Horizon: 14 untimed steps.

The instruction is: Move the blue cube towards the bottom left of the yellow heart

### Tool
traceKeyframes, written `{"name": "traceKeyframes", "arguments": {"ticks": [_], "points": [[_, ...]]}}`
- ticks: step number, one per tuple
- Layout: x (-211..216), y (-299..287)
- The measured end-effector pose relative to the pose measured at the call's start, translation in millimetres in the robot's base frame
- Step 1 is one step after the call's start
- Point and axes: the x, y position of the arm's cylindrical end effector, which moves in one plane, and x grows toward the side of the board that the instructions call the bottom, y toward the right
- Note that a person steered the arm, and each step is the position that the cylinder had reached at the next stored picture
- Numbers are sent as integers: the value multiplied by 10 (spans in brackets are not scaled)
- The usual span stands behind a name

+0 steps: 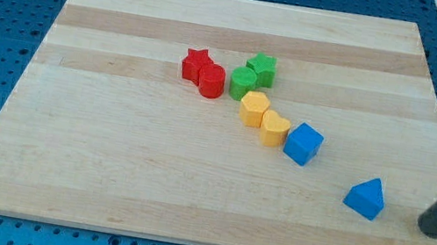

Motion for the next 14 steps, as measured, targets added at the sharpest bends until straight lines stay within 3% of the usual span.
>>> {"name": "traceKeyframes", "arguments": {"ticks": [3,10,14], "points": [[-10,-1032],[-10,-534],[-853,-497]]}}
